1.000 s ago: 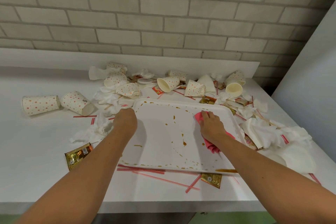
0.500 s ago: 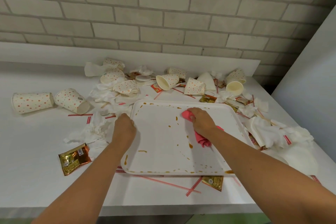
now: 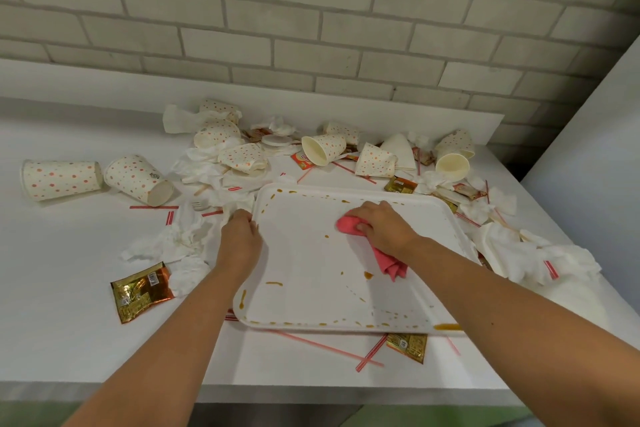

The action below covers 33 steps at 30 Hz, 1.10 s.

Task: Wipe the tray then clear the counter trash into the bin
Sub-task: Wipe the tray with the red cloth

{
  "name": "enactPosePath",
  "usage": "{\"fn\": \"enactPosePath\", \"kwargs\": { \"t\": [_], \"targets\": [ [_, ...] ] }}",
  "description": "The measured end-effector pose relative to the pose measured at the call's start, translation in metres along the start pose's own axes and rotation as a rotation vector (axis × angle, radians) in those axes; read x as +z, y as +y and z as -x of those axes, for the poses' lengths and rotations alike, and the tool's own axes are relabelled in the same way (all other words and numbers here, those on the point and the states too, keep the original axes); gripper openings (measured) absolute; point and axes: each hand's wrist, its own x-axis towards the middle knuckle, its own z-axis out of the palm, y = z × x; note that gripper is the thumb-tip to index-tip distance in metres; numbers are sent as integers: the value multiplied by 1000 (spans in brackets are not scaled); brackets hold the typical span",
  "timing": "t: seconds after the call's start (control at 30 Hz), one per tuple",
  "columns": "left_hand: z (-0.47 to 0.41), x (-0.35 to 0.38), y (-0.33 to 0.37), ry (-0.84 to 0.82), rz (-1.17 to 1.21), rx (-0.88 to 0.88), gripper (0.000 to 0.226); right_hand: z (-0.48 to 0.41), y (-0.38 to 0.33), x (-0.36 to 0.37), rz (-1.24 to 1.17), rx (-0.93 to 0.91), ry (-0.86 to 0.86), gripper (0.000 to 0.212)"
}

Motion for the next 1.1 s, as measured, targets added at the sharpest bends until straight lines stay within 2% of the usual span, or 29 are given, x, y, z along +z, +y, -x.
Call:
{"fn": "enactPosePath", "kwargs": {
  "t": [0.1, 0.2, 0.3, 0.47, 0.6, 0.77, 0.93, 1.1],
  "targets": [
    [-2, 1, -1, 13, 9, -3, 18, -6, -25, 6, 65, 28, 17, 34],
    [-4, 2, 0, 20, -7, -16, 20, -1, -37, 7, 126, -52, -46, 36],
    [-6, 3, 1, 2, -13, -30, 20, 6, -31, -8, 93, -54, -110, 37],
    [-10, -1, -4, -23, 23, 8, 21, 7, -10, -28, 120, 117, -99, 33],
    [-8, -1, -11, -22, 130, 34, 27, -1, 6, -27, 166, 262, -27, 31],
    [-6, -1, -14, -57, 168, 40, 33, -29, 9, -26, 131, 354, 2, 28],
    [-5, -3, -14, -37, 187, 11, 36, -57, -10, -16, 168, 245, 29, 34],
    [-4, -1, -10, 5, 217, -37, 31, -53, -8, -18, 160, -30, -96, 32]
  ]
}}
